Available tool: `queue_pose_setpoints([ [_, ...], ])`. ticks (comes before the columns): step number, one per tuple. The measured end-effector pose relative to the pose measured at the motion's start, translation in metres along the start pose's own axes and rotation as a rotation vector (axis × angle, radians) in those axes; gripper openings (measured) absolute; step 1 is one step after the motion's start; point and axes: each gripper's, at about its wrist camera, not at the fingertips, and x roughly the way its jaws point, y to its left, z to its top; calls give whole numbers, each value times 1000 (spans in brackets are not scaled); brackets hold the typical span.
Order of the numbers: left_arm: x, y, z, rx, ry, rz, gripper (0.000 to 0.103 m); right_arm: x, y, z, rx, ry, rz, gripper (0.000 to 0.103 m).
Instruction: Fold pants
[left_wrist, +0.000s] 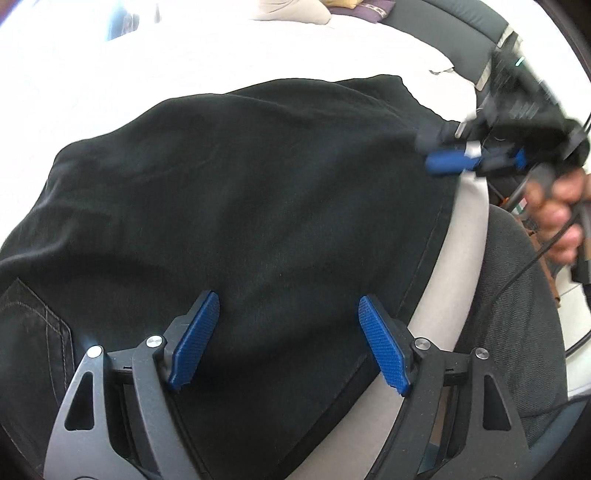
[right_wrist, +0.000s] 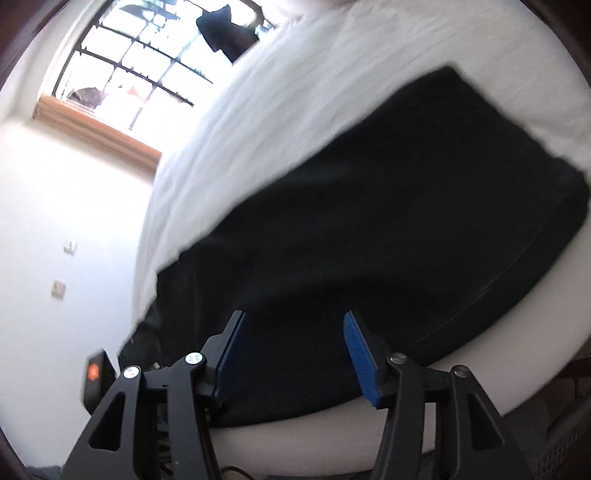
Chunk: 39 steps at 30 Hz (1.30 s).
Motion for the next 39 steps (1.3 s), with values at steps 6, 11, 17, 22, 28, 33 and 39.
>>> queue_pose_setpoints([
  [6,-11,-14,-4,22,-9,35,77,-15,-43,-6,67,15,-52,21],
  [11,-42,-19,18,13,-113,52,77,-62,-38,-25,68,-97,-79,66],
  [17,-22,27,18,-124,-54,131,78,-47,-46,2,93,-127,-15,67],
  [22,-24,43,16,-179,-55,131,77,-82,-119,0,328,-276,15,45],
  [28,-33,39,30,-222,-115,112,78,-130,-144,-18,424,-417,-2,71],
  [33,-38,53,19,-262,-92,86,78,-99,-151,-23,490,-387,28,71],
  [39,-37,58,9,-282,-86,56,78,-127,-189,-9,562,-414,95,71],
])
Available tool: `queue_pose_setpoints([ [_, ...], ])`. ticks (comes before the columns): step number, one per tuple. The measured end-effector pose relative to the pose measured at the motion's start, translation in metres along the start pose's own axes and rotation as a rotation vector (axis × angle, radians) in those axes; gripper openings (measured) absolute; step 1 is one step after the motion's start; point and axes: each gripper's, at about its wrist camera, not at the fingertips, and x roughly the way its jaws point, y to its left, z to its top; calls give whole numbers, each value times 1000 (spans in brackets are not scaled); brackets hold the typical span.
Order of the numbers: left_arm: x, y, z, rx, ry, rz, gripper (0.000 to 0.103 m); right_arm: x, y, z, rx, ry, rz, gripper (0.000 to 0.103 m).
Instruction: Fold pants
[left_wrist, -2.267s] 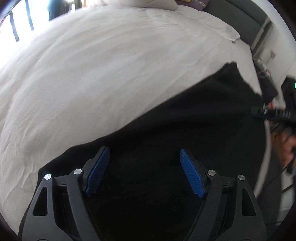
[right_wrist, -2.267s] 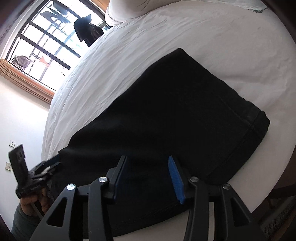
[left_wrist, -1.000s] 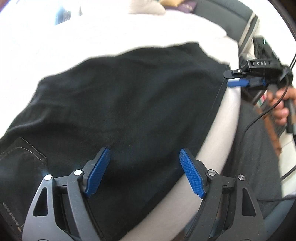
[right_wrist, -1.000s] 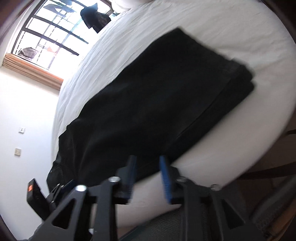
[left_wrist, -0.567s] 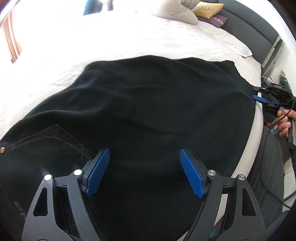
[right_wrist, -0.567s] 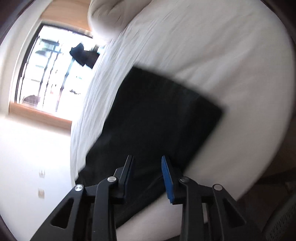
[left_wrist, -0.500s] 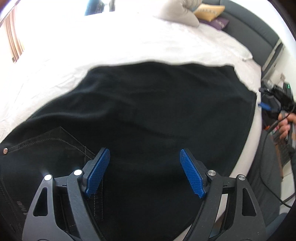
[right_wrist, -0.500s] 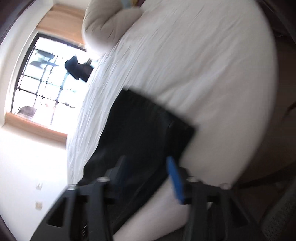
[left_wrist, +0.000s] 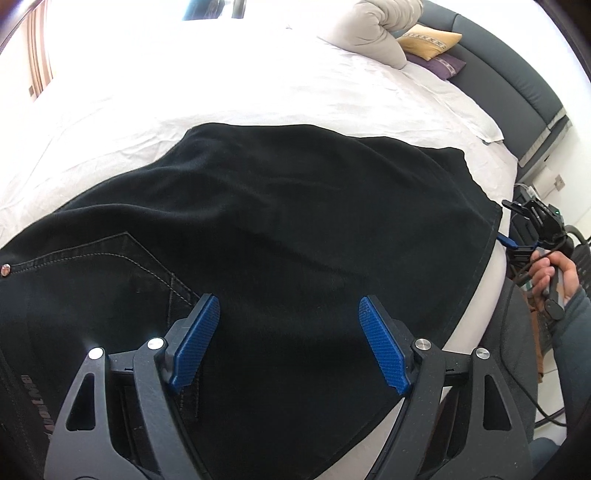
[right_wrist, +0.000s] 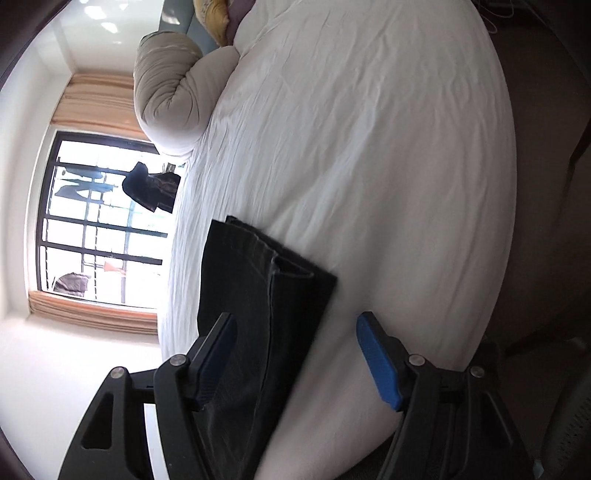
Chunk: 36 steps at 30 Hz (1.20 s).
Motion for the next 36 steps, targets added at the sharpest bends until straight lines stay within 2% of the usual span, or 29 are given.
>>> queue_pose_setpoints([
  [6,3,1,1,-10,-2,-22,78,13,6,13,18,-2,-7,71],
  [11,7,18,4,-83,-1,-43,78,18,17,12,-14,1,-42,71],
  [17,12,19,6,-87,1,-37,78,23,22,10,-14,18,-32,65],
  [20,14,18,4,-85,-3,-33,78,25,25,11,-29,29,-39,59],
  [22,14,18,3,-87,-5,-32,78,31,26,12,-26,49,-31,35],
  [26,12,18,3,-97,-6,-37,78,42,25,10,-17,67,-31,32],
  [29,12,20,3,-100,-8,-46,78,41,10,12,67,45,52,32],
  [31,12,21,2,-100,-10,-48,78,39,-3,10,127,27,104,27],
  [36,13,20,2,-100,-11,-44,78,39,-4,9,121,21,128,26],
])
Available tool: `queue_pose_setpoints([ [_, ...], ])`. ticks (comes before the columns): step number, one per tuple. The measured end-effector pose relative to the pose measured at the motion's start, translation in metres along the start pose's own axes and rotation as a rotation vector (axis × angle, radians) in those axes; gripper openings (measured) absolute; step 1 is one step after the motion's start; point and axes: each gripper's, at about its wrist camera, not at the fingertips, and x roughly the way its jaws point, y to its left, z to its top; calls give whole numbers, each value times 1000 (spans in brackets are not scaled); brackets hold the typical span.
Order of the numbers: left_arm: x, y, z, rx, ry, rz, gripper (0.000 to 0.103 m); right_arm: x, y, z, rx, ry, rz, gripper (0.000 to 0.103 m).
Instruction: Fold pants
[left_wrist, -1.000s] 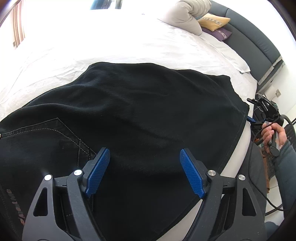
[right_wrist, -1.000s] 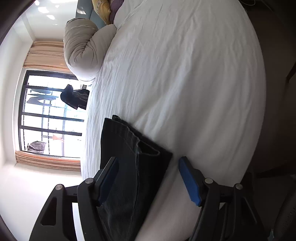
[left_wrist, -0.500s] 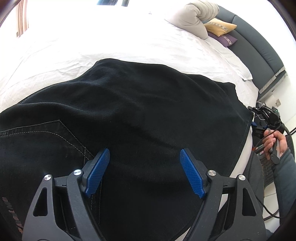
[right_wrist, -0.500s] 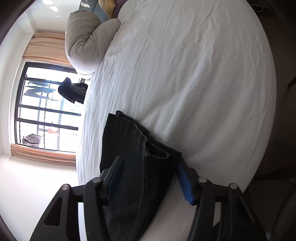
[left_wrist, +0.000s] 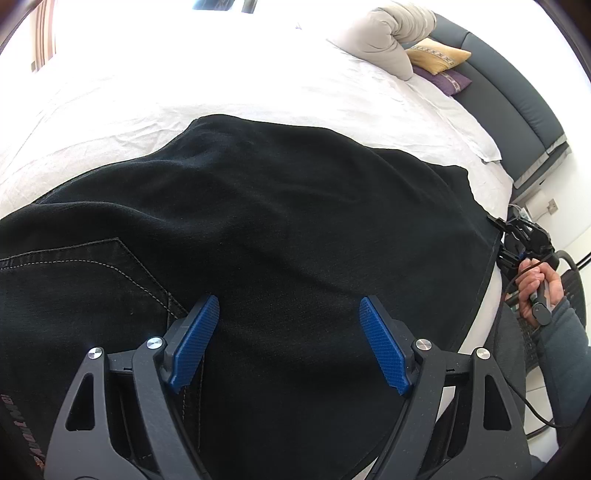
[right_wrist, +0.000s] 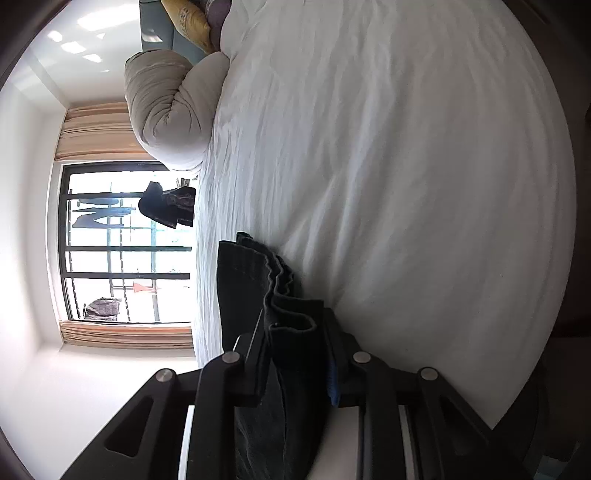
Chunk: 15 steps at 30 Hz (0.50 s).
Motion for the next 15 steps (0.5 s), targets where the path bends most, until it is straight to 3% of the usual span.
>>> queue_pose_setpoints([
  [6,0,0,1,-3,1,1,78,-1,2,-2,-28,-10,-7,19],
  [12,-1,3,4,-53,3,-18,78,0,23,-7,-113,-43,-93,16],
  [15,-1,7,7,-96,5,-50,84,1,31,-9,-144,-60,-131,15],
])
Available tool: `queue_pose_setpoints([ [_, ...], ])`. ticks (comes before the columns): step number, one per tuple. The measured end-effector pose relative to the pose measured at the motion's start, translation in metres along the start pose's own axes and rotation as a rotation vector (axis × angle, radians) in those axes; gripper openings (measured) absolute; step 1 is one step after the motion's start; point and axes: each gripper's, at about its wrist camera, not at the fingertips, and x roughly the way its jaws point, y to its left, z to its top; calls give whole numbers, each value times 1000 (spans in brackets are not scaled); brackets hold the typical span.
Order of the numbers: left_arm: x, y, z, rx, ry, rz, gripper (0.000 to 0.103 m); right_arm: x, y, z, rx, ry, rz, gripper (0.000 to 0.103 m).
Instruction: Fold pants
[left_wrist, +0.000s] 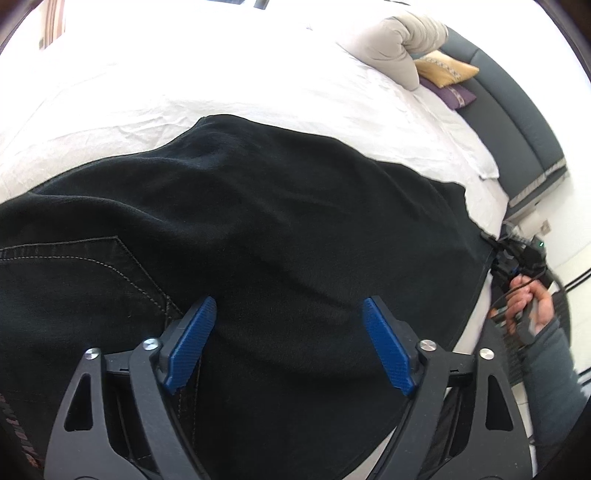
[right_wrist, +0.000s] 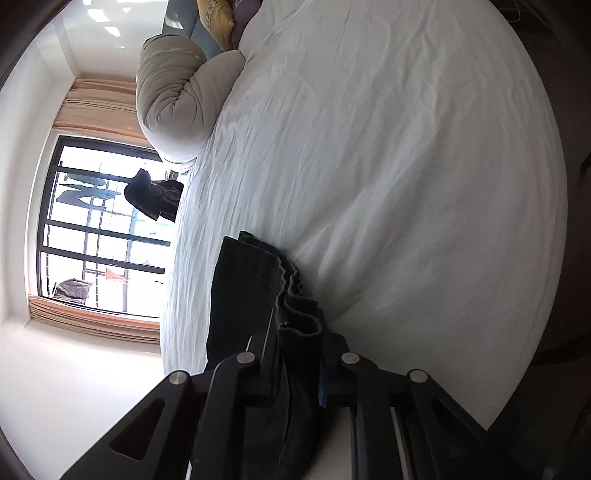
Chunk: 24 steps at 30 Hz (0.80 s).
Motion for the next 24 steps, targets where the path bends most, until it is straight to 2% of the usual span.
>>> queue_pose_setpoints([
  [4,-5,4,4,-46,-13,-18,92,-3,12,-3,-39,-22,-30,15],
  [7,-13,9,5,-75,-41,-23,92,-5,31,-7,-103,-34,-54,15],
  [12,-23,15,5,-90,-72,-12,92,-2,83,-26,-277,-32,-91,15],
  [14,-29,20,5,-107,-85,-11,93,2,116,-45,-398,-16,-96,15],
  [16,-34,26,4,-131,-101,-4,96,11,159,-84,-607,35,-105,15],
  [18,-41,32,4,-158,-116,-12,100,22,199,-145,-855,130,-88,15],
  [22,-50,39,3,-207,-124,-45,103,39,229,-288,-1361,294,-85,15],
  [24,-53,38,2,-212,-115,-55,103,48,225,-322,-1405,352,-72,15],
])
